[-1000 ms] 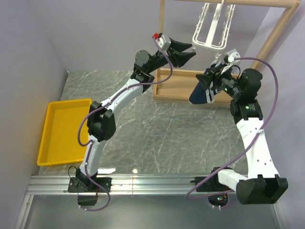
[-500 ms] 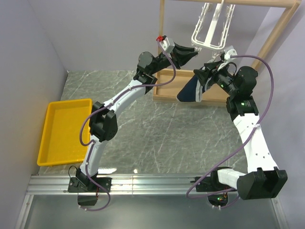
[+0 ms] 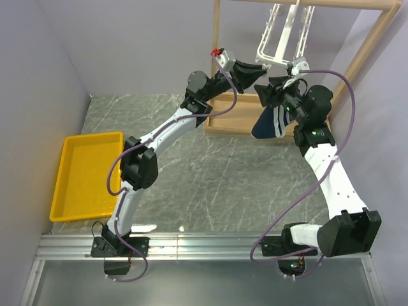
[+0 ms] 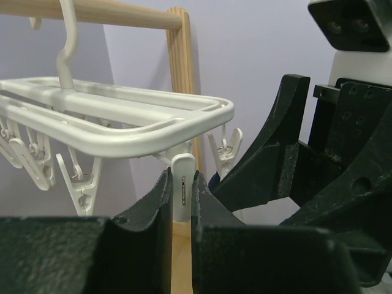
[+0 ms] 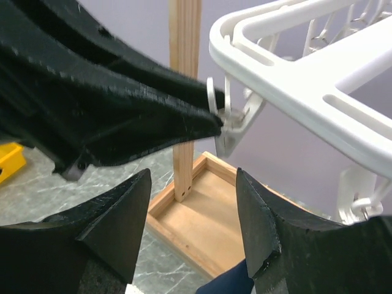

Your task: Clip the underwear to the hanger

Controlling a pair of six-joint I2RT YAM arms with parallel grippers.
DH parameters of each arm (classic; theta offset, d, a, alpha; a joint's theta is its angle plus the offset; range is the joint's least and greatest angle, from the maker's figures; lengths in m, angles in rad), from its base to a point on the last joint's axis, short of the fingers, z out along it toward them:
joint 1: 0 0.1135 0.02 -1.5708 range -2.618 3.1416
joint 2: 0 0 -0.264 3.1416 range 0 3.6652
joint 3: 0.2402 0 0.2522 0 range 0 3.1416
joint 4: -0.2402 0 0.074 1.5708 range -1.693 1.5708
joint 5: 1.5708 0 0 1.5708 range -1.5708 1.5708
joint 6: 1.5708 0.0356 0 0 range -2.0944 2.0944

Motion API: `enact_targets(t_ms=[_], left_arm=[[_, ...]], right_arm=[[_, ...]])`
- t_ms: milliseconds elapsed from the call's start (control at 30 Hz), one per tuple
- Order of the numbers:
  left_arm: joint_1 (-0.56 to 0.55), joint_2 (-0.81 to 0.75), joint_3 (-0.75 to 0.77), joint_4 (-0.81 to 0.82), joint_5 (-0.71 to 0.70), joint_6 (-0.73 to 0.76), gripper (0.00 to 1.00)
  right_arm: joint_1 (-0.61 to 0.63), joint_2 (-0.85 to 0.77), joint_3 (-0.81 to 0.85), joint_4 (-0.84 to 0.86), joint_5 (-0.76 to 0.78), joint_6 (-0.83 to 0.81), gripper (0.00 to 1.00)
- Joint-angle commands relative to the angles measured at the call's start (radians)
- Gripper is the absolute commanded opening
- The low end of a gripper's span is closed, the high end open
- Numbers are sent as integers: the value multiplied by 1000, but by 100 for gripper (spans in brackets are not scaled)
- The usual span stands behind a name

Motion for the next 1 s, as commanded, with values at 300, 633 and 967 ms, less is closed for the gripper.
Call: enact_targets(t_ms=[300, 633, 967], left_arm=[[-13, -105, -72, 9, -66, -66, 0], [-14, -114, -62, -6, -83, -113, 0], [-13, -123, -52, -17, -86, -109, 0]], right_arm=[[29, 70, 61, 135, 125, -2, 56], [30, 77, 41, 98, 43, -99, 62], [16, 5, -33, 72, 10, -248, 60]])
